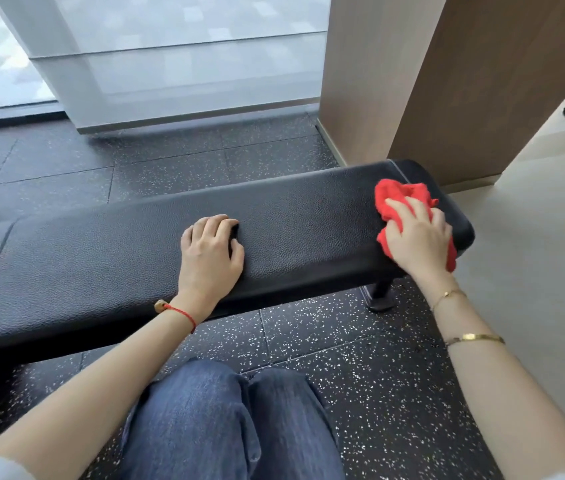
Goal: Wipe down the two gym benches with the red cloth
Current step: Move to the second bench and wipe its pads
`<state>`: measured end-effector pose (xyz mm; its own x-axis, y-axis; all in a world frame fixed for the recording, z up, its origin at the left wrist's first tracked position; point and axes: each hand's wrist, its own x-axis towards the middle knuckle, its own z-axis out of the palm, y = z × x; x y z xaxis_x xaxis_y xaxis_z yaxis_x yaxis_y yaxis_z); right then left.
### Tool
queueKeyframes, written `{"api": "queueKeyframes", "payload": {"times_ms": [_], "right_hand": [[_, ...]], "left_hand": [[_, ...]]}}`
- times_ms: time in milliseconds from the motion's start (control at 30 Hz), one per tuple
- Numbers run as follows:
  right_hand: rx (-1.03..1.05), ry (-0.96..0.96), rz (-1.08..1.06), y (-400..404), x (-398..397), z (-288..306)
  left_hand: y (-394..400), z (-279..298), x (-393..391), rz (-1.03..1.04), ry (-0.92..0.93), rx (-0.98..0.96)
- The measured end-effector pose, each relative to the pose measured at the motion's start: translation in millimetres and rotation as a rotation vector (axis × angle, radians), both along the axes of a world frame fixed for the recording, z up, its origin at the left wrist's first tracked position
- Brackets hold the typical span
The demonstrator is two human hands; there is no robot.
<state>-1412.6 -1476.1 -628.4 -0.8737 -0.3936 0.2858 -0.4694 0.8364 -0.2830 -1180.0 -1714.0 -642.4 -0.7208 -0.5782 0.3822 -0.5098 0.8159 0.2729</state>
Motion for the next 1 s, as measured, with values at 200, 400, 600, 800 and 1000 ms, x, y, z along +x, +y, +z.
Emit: {"api": "queueKeyframes", "payload": {"times_ms": [200,400,600,800,1000], "right_hand": [[0.065,-0.078,-0.06,-34.6,-40.8,7.2],[0.144,-0.045,0.363,-94.4,20.8,8.6],[0.062,0.005,0.538,-64.8,31.6,-0.9],[0.089,-0.057,0.206,-87.8,-41.8,4.4],[0.114,-0.065,0.355,-148.6,-10.8,9.4]], "left_hand": [[1.5,1.1,-3.1,0.022,-0.02,-0.007],[0.7,0.7,-2.5,0.021,-0.01,-0.003],[-1.1,0.6,-2.8,0.018,-0.013,0.0],[-0.5,1.2,-3.3,0.02,-0.018,-0.013],[-0.6,2.0,-3.5,0.024,-0.02,-0.02]]}}
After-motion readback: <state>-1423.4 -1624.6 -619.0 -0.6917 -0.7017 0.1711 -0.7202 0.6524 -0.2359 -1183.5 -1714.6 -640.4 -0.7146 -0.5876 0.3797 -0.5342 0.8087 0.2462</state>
